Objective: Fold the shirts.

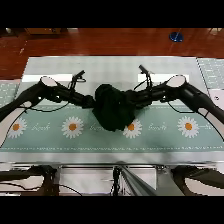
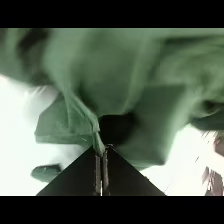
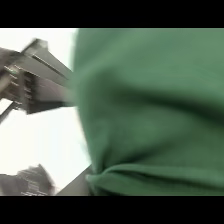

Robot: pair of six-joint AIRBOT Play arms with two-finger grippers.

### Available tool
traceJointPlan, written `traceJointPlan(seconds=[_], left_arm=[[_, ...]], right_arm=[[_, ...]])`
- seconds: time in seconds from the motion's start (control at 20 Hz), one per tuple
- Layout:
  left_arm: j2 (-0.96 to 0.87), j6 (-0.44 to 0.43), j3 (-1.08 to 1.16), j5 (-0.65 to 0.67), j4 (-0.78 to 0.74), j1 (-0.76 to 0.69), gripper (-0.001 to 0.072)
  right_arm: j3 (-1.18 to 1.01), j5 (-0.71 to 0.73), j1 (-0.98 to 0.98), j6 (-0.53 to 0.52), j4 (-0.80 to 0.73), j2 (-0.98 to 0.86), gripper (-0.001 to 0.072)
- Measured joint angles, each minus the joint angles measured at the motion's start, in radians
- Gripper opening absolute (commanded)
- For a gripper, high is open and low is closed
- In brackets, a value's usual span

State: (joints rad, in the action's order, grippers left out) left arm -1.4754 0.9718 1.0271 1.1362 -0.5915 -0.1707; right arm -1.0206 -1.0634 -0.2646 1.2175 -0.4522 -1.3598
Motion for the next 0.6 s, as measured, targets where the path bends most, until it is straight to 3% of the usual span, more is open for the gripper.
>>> traceJointPlan(seconds=[0.3, 0.6], left_arm=[[0.358, 0.060, 0.261, 0.033, 0.002, 0.203, 0.0019], [0.710, 0.119, 0.563, 0.031, 0.003, 0.431, 0.0019]], right_arm=[[-0.194, -0.126, 0.251, -0.011, 0.109, 0.291, 0.0026], [-0.464, -0.154, 0.486, 0.090, 0.126, 0.516, 0.0025]])
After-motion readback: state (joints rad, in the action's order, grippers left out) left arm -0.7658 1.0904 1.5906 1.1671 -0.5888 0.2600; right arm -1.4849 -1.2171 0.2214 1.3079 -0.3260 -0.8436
